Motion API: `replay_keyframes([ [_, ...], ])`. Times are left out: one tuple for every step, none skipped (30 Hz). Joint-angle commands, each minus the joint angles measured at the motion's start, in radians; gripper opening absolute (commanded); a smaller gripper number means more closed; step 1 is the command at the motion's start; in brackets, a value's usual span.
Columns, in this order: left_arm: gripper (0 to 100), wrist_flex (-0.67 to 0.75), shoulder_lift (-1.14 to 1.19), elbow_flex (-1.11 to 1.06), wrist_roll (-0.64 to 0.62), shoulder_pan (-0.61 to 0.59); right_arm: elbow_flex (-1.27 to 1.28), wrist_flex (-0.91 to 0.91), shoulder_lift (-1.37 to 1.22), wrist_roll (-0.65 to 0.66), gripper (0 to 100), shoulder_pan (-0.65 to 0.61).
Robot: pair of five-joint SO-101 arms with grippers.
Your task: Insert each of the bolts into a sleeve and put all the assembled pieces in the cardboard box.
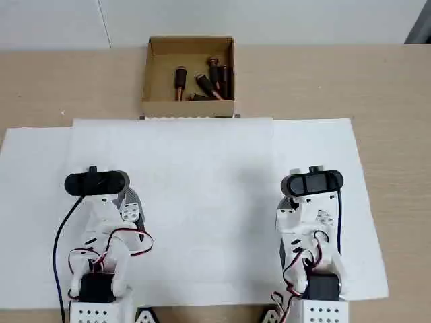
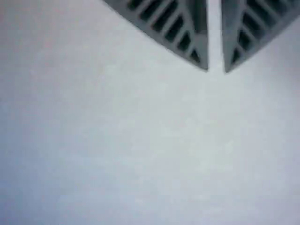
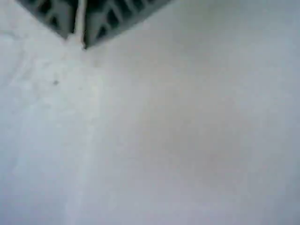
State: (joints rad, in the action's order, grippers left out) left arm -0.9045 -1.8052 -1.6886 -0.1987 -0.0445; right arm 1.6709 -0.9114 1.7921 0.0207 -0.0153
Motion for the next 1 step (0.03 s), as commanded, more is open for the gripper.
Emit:
replay_keyframes([
  [0, 0.0, -0.011, 0.01, 0.005, -0.005, 0.012, -0.005, 0.021, -0.006, 0.3, -0.008],
])
